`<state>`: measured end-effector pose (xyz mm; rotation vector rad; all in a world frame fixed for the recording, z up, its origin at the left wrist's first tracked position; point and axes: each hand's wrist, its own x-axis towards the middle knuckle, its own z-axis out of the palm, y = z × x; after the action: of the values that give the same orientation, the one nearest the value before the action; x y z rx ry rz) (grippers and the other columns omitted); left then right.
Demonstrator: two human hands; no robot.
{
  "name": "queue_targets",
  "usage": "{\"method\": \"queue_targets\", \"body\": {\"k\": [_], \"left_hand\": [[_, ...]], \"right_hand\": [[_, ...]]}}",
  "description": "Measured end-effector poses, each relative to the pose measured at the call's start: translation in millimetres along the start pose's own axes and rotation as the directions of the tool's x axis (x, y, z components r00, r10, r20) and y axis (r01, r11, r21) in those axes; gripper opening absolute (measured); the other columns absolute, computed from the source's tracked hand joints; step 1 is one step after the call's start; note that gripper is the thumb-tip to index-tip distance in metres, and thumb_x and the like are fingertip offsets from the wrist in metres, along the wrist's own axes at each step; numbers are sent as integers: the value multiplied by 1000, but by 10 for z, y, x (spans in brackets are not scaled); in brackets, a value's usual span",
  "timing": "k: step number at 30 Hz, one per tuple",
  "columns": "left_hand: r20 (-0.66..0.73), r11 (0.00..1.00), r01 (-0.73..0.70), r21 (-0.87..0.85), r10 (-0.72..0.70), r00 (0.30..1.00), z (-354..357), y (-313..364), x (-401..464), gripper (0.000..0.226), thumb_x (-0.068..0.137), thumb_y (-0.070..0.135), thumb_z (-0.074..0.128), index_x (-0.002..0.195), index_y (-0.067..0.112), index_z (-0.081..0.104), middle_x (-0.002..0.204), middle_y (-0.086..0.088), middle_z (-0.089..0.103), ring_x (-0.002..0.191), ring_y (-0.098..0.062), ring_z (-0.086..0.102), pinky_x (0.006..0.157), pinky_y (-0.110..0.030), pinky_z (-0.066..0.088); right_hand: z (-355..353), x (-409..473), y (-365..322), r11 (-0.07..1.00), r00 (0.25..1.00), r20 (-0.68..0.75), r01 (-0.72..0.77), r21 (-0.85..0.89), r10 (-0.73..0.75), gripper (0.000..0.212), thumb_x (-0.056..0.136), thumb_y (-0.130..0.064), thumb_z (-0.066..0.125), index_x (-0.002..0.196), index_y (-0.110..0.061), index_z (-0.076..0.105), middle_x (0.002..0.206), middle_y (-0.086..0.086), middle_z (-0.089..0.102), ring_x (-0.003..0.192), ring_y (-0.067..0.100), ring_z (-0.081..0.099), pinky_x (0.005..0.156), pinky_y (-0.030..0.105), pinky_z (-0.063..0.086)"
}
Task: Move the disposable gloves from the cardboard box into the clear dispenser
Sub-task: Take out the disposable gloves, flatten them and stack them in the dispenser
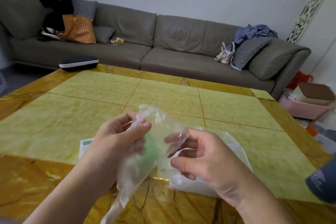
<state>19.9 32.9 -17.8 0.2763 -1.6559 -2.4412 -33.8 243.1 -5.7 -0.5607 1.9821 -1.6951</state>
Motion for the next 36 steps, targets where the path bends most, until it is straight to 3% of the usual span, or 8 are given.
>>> {"method": "queue_targets", "body": {"k": [3,8,11,14,18,24,32,36], "left_hand": [[46,1000,-21,10,21,999,1,11,-16,19,83,12,76,93,2,63,73,-13,50,59,-22,47,47,-25,47],[118,996,-40,84,30,993,5,-4,-22,22,74,13,88,89,15,71,74,-11,51,58,-22,53,53,-27,49],[72,999,-39,24,37,997,-102,21,55,36,68,10,93,97,18,75,83,-10,43,63,-21,45,53,-27,45],[61,999,-20,37,18,998,-156,105,59,44,64,9,94,104,19,79,90,-8,54,71,-21,50,52,-18,46],[191,959,131,251,-182,965,-85,86,-23,60,61,53,93,105,14,80,102,-12,77,89,-30,74,71,-36,61],[51,962,-72,264,61,997,14,32,6,19,86,25,71,85,7,79,66,-14,55,48,-17,48,44,-22,42],[-88,949,-211,235,236,968,-99,62,29,16,90,27,70,89,14,80,66,-8,58,51,-19,45,49,-29,37],[-138,951,-230,207,262,955,-118,81,27,15,89,28,71,91,16,80,68,-4,59,55,-17,48,52,-30,37]], "right_hand": [[26,-7,-22,1000,1000,-24,18,-13,-19,19,89,-13,82,105,-21,80,86,-6,71,77,7,63,67,18,48],[107,57,45,990,977,-189,72,-121,-94,11,97,-24,73,92,-16,80,89,6,76,81,16,69,84,32,57],[79,72,29,990,963,-260,102,93,-75,14,102,-11,65,93,-3,72,84,18,76,73,29,75,68,36,60],[18,46,16,989,945,-319,108,99,-71,6,99,-6,68,95,-2,71,78,19,72,57,29,68,52,35,57],[34,58,43,993,963,-248,117,14,-109,7,96,-10,75,90,-13,74,74,11,69,55,23,60,50,32,50],[72,22,52,996,999,-52,-16,-84,12,9,91,-9,80,95,-16,80,68,-7,58,55,11,45,49,23,35],[-29,5,36,972,974,-228,-45,-232,-9,23,96,-10,70,87,-27,82,81,3,72,64,23,59,65,34,54],[-93,-48,6,946,969,-248,-83,-314,3,23,93,-5,73,87,-26,79,83,-3,75,56,21,62,56,29,52]]}}
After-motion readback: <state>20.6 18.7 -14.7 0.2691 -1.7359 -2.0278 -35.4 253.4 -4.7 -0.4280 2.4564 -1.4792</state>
